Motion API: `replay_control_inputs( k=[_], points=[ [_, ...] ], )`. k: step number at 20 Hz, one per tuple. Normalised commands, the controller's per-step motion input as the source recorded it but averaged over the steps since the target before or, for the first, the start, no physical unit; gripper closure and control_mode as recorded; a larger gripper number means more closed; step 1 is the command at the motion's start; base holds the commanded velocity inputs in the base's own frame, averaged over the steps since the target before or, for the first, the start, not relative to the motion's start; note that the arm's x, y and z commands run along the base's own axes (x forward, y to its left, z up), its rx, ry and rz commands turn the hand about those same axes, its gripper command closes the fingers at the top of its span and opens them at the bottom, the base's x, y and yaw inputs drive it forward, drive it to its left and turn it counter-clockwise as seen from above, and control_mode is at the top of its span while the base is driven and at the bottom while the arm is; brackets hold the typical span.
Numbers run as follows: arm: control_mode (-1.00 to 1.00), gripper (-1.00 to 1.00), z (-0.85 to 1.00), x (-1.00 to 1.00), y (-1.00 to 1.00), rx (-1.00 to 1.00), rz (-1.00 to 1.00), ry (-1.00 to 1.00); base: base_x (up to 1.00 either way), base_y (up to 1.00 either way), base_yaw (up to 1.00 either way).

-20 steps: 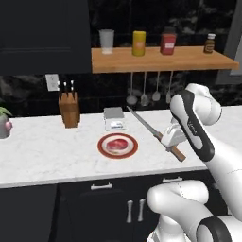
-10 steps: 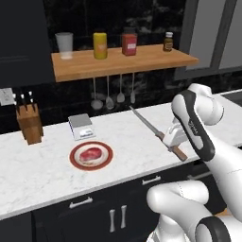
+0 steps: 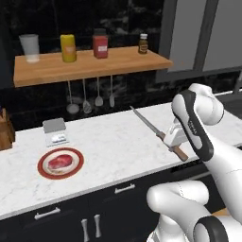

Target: Pick up the knife from the drawer and place it on the cutting board. Then place the meat from the plate to the cutting board.

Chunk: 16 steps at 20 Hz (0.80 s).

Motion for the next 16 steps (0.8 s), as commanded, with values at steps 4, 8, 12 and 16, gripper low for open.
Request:
replay_control_inputs(
  k=[4, 8, 12, 16],
  points=[
    [1.0, 1.0, 0.0, 0.0, 0.0, 0.0, 0.0, 0.0, 0.0, -0.88, 0.07],
    [1.0, 1.0, 0.0, 0.0, 0.0, 0.0, 0.0, 0.0, 0.0, -0.88, 0.13],
    [1.0, 1.0, 0.0, 0.0, 0.0, 0.0, 0.0, 0.0, 0.0, -0.9, 0.15],
    [1.0, 1.0, 0.0, 0.0, 0.0, 0.0, 0.0, 0.0, -0.01, -0.91, 0.16]
  ],
)
